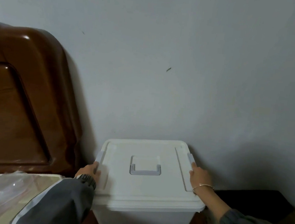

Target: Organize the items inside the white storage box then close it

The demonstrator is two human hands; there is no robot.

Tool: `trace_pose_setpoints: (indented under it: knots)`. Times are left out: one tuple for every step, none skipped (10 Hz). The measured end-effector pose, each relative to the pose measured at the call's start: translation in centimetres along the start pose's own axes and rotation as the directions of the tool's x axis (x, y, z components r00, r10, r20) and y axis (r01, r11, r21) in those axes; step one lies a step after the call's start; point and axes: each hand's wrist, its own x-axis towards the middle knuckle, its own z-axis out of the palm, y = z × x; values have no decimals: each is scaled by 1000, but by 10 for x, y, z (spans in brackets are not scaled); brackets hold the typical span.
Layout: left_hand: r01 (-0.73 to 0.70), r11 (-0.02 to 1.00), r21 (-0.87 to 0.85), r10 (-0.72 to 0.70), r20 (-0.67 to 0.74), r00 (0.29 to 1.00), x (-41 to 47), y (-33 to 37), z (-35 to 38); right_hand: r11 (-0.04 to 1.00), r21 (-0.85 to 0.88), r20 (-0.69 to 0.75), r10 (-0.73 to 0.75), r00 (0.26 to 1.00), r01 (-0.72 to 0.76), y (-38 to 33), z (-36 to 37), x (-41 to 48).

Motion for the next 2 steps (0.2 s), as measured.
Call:
trace_pose_setpoints:
  knots:
    - [-16, 978, -209, 20, 19, 1000, 2, 5, -13, 982, 188, 61, -18, 998, 6, -1, -13, 0]
    - [-92, 857, -507, 43, -108, 993, -8, -18, -36, 781, 605, -183, -50, 982, 152, 12, -44, -10]
